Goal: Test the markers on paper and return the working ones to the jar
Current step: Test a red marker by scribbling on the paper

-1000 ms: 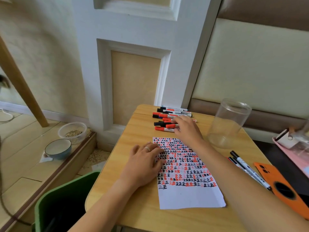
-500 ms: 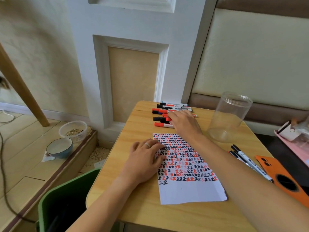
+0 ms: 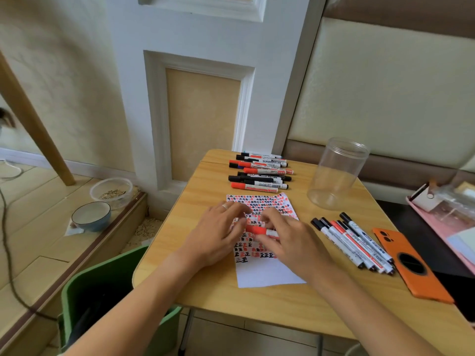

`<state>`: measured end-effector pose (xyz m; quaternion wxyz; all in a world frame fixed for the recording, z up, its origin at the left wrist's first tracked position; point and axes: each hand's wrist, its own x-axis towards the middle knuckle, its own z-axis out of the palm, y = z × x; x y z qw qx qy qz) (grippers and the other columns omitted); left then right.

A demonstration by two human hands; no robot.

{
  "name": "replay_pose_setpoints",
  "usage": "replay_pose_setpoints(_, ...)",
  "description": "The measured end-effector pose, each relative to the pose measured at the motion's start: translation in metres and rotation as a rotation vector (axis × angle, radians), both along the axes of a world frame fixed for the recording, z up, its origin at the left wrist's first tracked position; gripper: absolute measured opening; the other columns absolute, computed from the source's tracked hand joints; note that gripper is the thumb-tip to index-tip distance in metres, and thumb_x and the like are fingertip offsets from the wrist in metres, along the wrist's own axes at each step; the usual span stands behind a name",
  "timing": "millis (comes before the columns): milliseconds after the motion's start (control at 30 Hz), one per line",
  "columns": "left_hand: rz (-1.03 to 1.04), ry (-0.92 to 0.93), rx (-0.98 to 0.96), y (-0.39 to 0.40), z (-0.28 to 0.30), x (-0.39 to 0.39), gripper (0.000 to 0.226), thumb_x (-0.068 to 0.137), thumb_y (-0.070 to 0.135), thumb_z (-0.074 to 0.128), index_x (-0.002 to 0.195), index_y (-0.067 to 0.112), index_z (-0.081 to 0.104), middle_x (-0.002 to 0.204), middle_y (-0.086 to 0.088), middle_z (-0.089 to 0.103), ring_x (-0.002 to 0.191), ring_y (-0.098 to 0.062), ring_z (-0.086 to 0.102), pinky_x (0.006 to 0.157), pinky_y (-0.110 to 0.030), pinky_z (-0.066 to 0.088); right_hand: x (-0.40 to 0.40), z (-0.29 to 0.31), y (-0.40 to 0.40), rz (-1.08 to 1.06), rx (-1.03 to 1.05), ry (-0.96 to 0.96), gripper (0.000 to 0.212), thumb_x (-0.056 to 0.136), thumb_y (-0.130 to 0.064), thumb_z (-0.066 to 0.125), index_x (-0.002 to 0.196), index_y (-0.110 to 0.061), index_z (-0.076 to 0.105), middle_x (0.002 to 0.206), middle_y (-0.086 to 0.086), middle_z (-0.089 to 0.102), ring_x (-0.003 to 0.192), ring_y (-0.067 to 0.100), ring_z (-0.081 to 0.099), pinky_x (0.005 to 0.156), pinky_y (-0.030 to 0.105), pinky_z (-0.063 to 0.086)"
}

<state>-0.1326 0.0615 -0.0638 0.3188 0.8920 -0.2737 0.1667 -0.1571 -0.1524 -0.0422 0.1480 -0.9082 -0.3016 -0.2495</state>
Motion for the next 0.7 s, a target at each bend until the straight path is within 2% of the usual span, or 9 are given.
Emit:
replay_pose_setpoints(100, -0.172, 0.039, 0.081, -0.012, -0.001, -0.014, 0.033, 0.108, 0.043, 0.036, 0.108, 0.021, 0.061, 0.095, 0.008, 0.061, 0.09, -0.011, 0.052, 0.081, -0.037, 0.043, -0.013, -0.002, 0.0, -0.018, -0.03, -0.103, 0.039, 0.081, -0.024, 0.085, 0.099, -0.02, 0.05, 0.075, -0.006, 0.061, 0.061, 0.01, 0.045, 0.054, 0.02, 0.036)
replay_pose_setpoints(167, -0.192, 0.044, 0.043, -0.018, -0.002, -0.019, 0.033, 0.107, 0.04, 0.037, 0.1, 0.017, 0.059, 0.086, 0.004, 0.059, 0.078, -0.013, 0.048, 0.069, -0.039, 0.042, -0.017, -0.003, -0.001, -0.016, -0.047, -0.157, 0.034, 0.081, -0.026, 0.084, 0.095, -0.018, 0.054, 0.076, -0.007, 0.06, 0.063, 0.011, 0.047, 0.055, 0.022, 0.039)
replay_pose_setpoints(233, -0.151, 0.019, 0.008, -0.018, -0.001, -0.02, 0.039, 0.106, 0.044, 0.035, 0.097, 0.015, 0.06, 0.082, 0.001, 0.059, 0.073, -0.017, 0.048, 0.064, -0.041, 0.04, -0.019, -0.003, -0.004, -0.022, -0.02, -0.139, 0.027, 0.085, -0.033, 0.078, 0.096, -0.019, 0.059, 0.08, -0.007, 0.063, 0.068, 0.011, 0.055, 0.057, 0.024, 0.045)
replay_pose_setpoints(400, -0.114, 0.016, -0.013, -0.017, -0.003, -0.019, 0.047, 0.106, 0.051, 0.031, 0.093, 0.015, 0.057, 0.076, -0.001, 0.059, 0.068, -0.022, 0.05, 0.062, -0.045, 0.041, -0.023, -0.008, -0.005, -0.067, -0.04, -0.086, 0.021, 0.098, -0.039, 0.056, 0.105, -0.021, 0.065, 0.087, -0.007, 0.062, 0.073, 0.012, 0.058, 0.056, 0.023, 0.045)
replay_pose_setpoints(467, -0.114, 0.021, -0.015, -0.018, -0.006, -0.019, 0.046, 0.106, 0.049, 0.032, 0.092, 0.014, 0.057, 0.077, -0.002, 0.059, 0.068, -0.023, 0.05, 0.063, -0.046, 0.041, -0.024, -0.011, -0.003, -0.092, -0.063, -0.068, 0.022, 0.101, -0.038, 0.049, 0.106, -0.023, 0.064, 0.085, -0.007, 0.059, 0.071, 0.014, 0.058, 0.054, 0.023, 0.039)
replay_pose_setpoints(600, -0.094, 0.01, -0.007, -0.018, -0.006, -0.018, 0.044, 0.106, 0.048, 0.031, 0.092, 0.015, 0.057, 0.08, -0.001, 0.06, 0.072, -0.022, 0.052, 0.065, -0.045, 0.043, -0.025, -0.012, 0.001, -0.131, -0.071, 0.003, 0.017, 0.102, -0.039, 0.05, 0.107, -0.027, 0.061, 0.082, -0.006, 0.059, 0.065, 0.019, 0.059, 0.049, 0.029, 0.034)
replay_pose_setpoints(700, -0.083, -0.016, -0.01, -0.019, -0.006, -0.017, 0.041, 0.106, 0.045, 0.031, 0.092, 0.016, 0.056, 0.079, 0.0, 0.062, 0.072, -0.023, 0.053, 0.066, -0.045, 0.044, -0.023, -0.008, 0.001, -0.133, -0.091, 0.032, 0.021, 0.104, -0.046, 0.044, 0.108, -0.03, 0.057, 0.082, -0.007, 0.061, 0.068, 0.02, 0.06, 0.051, 0.031, 0.031)
